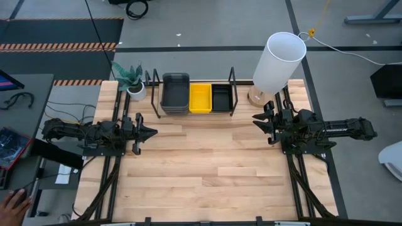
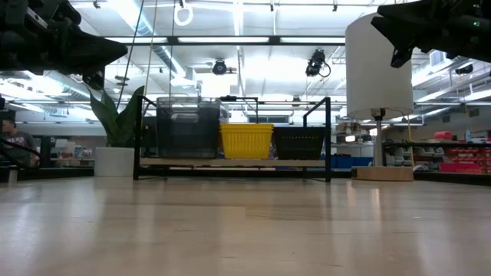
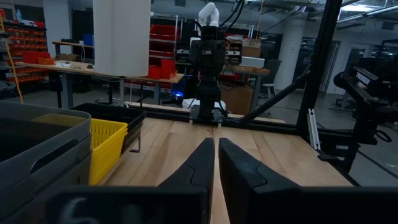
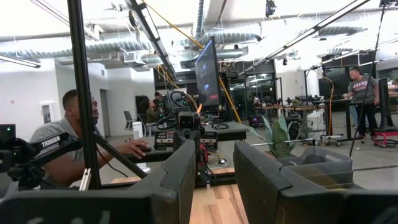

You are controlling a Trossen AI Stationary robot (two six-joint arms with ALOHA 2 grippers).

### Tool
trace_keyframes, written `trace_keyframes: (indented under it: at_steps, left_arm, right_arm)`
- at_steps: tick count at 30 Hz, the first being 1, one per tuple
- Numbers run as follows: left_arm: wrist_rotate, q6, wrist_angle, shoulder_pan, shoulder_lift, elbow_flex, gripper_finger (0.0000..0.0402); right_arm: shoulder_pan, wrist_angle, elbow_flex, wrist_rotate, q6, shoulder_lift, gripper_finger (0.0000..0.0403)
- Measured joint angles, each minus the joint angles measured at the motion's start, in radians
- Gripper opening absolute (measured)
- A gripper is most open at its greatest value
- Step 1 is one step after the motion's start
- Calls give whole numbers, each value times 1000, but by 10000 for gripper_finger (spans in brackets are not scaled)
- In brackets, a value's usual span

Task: Stack baskets on shelf by color
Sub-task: Return to Home Position

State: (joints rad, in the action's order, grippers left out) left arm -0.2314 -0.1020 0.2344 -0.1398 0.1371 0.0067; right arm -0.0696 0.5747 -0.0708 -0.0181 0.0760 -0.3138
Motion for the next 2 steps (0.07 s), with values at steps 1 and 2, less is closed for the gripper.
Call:
trace_keyframes:
  at_steps: [1, 2]
  left_arm:
    - [0, 0, 0, 0, 0, 0, 28]
    - [0, 0, 0, 0, 0, 0, 28]
  right_arm:
    - [0, 0, 0, 0, 0, 0, 116]
    - [0, 0, 0, 0, 0, 0, 116]
